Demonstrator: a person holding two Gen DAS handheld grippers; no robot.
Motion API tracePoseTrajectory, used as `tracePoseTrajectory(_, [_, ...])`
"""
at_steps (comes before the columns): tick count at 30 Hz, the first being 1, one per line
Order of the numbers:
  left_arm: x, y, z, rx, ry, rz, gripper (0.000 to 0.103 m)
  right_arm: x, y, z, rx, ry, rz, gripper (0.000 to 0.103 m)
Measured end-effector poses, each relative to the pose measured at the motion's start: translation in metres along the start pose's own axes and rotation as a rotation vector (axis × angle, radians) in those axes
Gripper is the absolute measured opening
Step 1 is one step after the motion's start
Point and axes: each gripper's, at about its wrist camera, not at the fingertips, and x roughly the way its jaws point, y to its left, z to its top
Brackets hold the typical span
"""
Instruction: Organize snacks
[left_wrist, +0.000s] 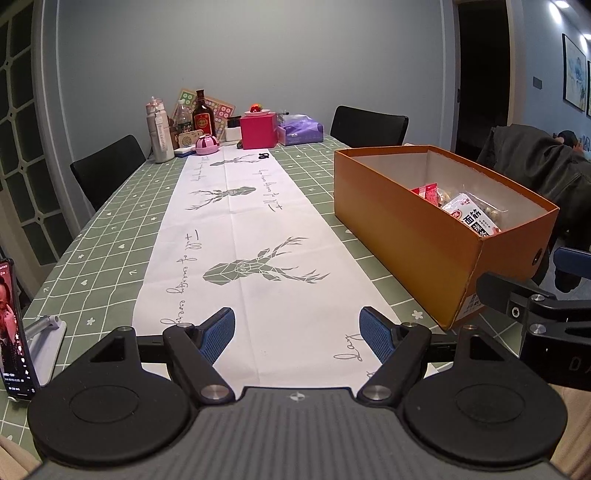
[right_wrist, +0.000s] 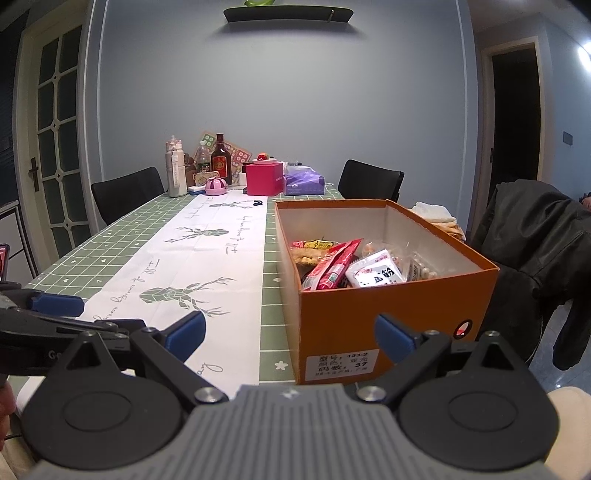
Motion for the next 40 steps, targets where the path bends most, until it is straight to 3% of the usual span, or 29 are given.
tracePoseTrajectory(40, [0.0008, 0.0002, -0.0026, -0.004, 0.01, -0.002, 0.09, 0.008, 0.0026, -0.0028, -0.014, 0.039, 0.03, 0.099])
